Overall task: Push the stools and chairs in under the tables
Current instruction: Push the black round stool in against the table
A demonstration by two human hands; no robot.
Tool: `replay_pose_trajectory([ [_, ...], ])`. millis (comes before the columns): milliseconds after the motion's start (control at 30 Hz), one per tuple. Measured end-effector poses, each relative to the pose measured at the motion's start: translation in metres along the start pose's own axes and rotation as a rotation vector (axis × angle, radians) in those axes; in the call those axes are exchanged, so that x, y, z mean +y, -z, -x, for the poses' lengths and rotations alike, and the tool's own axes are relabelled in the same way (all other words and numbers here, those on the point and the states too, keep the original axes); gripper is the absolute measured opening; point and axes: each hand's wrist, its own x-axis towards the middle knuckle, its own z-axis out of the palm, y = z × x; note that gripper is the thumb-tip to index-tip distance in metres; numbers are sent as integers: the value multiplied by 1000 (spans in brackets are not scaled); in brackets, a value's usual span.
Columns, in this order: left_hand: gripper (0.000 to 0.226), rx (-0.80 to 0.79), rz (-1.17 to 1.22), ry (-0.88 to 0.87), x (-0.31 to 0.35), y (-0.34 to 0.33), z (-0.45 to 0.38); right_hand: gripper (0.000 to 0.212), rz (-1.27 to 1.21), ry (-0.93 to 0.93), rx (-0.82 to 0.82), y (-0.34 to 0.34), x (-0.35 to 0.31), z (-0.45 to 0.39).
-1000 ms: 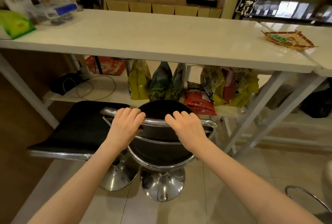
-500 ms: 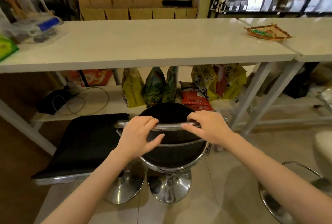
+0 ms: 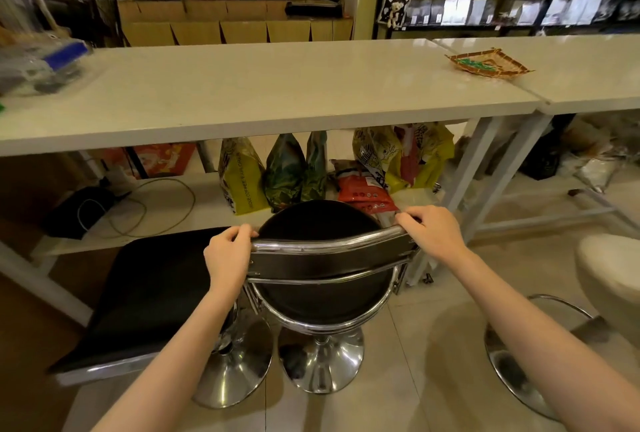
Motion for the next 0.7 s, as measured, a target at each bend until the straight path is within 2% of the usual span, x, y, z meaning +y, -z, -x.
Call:
replay_pose_trajectory([
  [167, 31, 60, 0, -19, -6, -4, -5, 40, 50, 10, 44, -2, -3, 4],
  [400, 32, 26, 56, -51, -13, 6, -26, 43, 171, 91, 100, -18, -10, 11],
  [700, 33, 12, 60, -105, -19, 7, -34, 40, 132, 134, 143, -24, -12, 9],
])
